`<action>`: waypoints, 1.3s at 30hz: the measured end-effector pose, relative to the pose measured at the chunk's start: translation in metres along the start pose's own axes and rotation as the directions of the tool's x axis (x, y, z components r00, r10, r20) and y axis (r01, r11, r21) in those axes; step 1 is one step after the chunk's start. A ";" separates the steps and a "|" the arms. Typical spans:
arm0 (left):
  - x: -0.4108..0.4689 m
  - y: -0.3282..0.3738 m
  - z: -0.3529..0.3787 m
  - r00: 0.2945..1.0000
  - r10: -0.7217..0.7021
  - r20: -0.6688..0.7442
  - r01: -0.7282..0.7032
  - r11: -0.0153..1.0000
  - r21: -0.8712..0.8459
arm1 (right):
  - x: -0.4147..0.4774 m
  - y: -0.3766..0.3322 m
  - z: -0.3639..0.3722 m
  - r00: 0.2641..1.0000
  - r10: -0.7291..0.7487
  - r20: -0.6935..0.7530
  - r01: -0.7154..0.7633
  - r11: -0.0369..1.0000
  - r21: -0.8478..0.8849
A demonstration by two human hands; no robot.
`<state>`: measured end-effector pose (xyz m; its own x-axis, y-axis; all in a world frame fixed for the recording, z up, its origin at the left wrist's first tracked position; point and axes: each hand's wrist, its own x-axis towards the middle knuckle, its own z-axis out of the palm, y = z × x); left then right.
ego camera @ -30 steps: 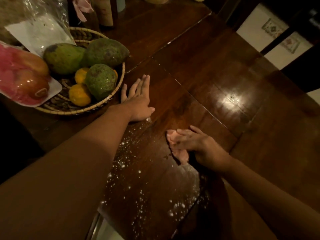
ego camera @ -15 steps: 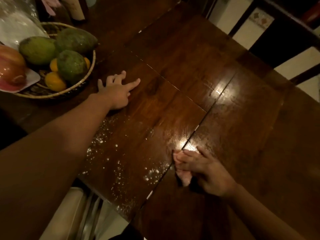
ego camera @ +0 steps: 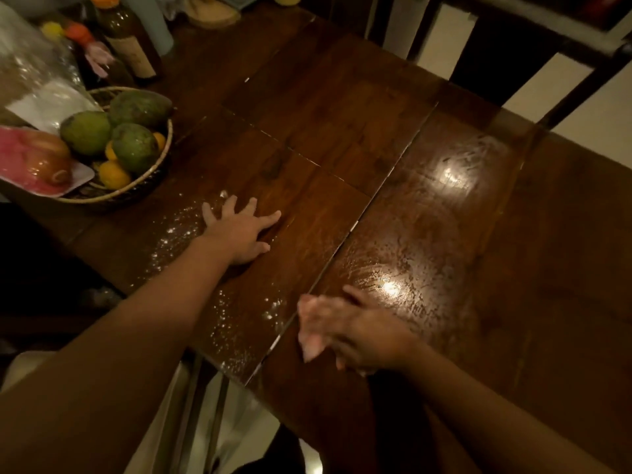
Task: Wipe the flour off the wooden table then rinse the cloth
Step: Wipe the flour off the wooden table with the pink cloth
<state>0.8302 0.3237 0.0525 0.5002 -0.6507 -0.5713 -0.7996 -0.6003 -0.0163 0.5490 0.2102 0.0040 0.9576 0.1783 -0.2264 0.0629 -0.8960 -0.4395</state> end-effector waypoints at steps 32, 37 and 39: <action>-0.085 -0.014 0.077 0.993 -0.119 0.021 0.107 0.787 -0.608 | 0.077 -0.026 -0.001 0.857 0.398 -0.327 -0.319 0.909 0.270; -0.084 -0.017 0.076 0.995 -0.101 0.027 0.097 0.789 -0.606 | 0.059 -0.043 0.007 0.994 -0.107 -0.021 0.109 0.987 0.116; -0.085 -0.018 0.076 0.995 -0.092 0.028 0.090 0.789 -0.607 | 0.053 -0.026 0.003 0.993 -0.115 0.016 0.114 0.990 0.081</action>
<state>0.7770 0.4252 0.0385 0.5625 -0.5795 -0.5897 -0.3842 -0.8148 0.4341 0.5979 0.2438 0.0009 0.9393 0.2869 -0.1884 0.1482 -0.8341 -0.5313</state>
